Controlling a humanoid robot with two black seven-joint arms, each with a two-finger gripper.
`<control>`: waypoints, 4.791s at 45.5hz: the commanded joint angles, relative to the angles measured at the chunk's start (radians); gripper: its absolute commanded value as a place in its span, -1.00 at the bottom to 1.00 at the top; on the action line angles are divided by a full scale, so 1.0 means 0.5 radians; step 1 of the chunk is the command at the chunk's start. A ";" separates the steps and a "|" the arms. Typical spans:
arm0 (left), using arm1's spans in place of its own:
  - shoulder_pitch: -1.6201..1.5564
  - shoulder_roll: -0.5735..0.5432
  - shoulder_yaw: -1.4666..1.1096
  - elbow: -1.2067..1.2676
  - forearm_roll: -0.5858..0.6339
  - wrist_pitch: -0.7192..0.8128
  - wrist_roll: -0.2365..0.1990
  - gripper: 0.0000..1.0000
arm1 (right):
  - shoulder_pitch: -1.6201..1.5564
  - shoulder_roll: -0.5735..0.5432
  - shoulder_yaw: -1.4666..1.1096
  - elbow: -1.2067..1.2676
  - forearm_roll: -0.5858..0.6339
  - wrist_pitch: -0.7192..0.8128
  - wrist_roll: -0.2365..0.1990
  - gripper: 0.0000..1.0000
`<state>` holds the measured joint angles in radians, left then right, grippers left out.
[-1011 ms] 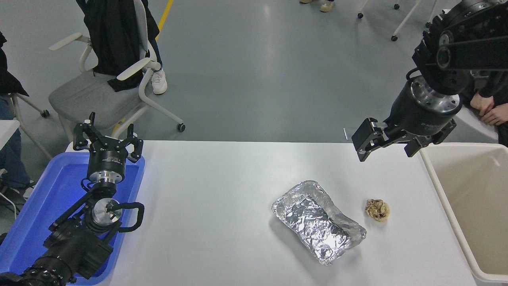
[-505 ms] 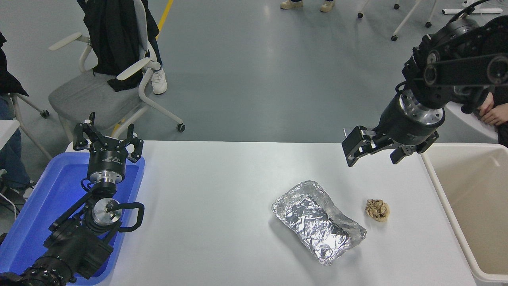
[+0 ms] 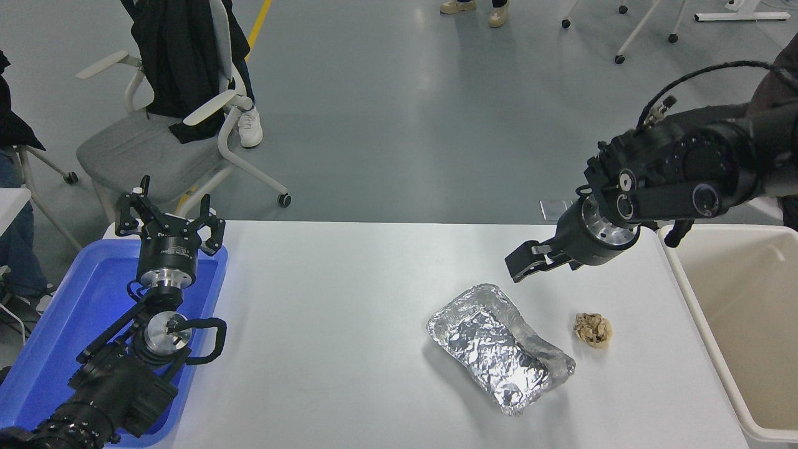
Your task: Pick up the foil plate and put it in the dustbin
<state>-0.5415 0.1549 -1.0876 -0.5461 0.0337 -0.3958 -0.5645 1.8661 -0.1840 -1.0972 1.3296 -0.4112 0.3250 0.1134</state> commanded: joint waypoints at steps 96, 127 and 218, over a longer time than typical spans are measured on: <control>-0.003 0.000 0.000 -0.003 0.000 0.000 0.003 0.98 | -1.256 0.138 0.489 -0.993 -0.497 -0.230 -0.018 -1.00; 0.000 0.003 0.000 -0.003 0.003 0.000 0.003 0.98 | -0.091 -0.374 -0.121 -0.080 -0.350 -0.098 -0.003 -1.00; -0.003 0.012 0.000 -0.003 0.000 0.000 0.000 0.98 | -1.624 -1.350 0.900 -1.733 -0.797 -0.272 0.000 -1.00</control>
<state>-0.5412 0.1609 -1.0876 -0.5476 0.0336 -0.3957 -0.5636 1.3935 -0.9277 -0.8524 0.6221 -0.8081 0.3981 0.1171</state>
